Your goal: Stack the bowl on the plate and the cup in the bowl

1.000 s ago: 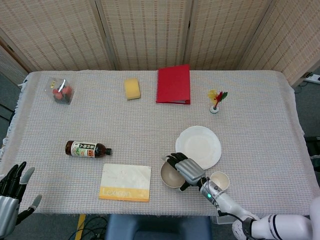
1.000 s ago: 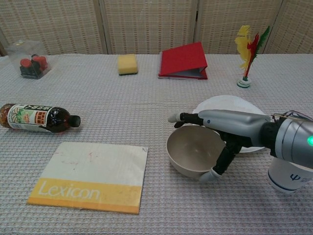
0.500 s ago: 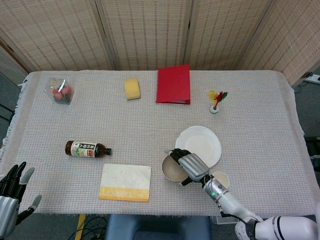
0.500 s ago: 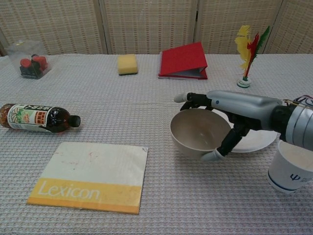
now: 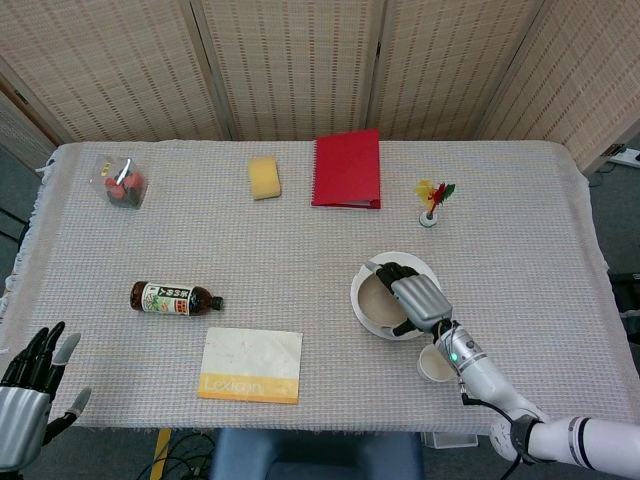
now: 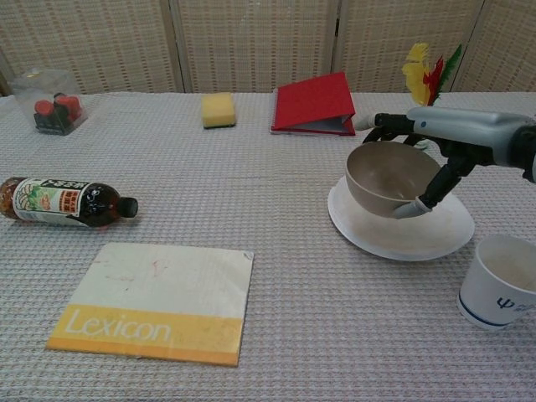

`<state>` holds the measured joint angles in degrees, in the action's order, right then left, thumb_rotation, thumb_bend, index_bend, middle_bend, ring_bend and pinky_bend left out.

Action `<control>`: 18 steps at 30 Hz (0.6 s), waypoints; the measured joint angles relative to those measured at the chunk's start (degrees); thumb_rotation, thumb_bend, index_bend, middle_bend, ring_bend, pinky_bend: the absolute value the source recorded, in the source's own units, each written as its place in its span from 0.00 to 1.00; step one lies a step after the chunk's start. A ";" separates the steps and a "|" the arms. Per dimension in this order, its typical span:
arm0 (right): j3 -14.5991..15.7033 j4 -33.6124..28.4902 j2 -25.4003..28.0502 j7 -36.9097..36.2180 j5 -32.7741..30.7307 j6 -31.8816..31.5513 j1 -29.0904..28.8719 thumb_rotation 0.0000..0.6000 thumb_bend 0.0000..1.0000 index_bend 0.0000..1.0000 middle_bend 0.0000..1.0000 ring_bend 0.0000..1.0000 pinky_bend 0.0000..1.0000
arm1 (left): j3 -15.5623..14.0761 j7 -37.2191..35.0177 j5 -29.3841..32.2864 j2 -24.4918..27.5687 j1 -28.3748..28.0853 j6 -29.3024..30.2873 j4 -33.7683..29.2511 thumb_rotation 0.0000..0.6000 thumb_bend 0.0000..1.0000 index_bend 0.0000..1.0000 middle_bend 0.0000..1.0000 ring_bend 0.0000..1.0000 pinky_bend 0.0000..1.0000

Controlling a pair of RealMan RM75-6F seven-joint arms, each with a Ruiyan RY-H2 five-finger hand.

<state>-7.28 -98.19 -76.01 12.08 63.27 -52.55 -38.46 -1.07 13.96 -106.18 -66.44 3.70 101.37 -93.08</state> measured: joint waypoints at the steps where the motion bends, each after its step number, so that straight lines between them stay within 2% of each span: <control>1: 0.00 0.58 0.22 -0.41 -0.06 0.18 0.07 1.00 0.16 0.00 0.14 0.13 0.16 | 0.04 -0.01 0.09 -0.02 -0.05 -0.09 0.02 1.00 0.31 0.00 0.00 0.00 0.26; 10: 0.30 6.04 0.80 -5.03 -0.07 2.27 0.85 1.00 0.16 0.00 0.14 0.13 0.16 | 0.05 0.59 0.57 -0.33 -0.35 -0.97 0.00 1.00 0.31 0.00 0.00 0.00 0.26; 18: 0.56 10.41 -0.90 -9.13 1.28 4.54 1.02 1.00 0.15 0.00 0.14 0.13 0.16 | 0.16 0.89 1.13 -0.55 -0.72 -1.73 0.00 1.00 0.31 0.00 0.00 0.00 0.26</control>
<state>-6.71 -87.78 -76.91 2.95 64.56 -48.00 -37.43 -0.92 14.84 -105.05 -67.00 2.97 99.64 -93.08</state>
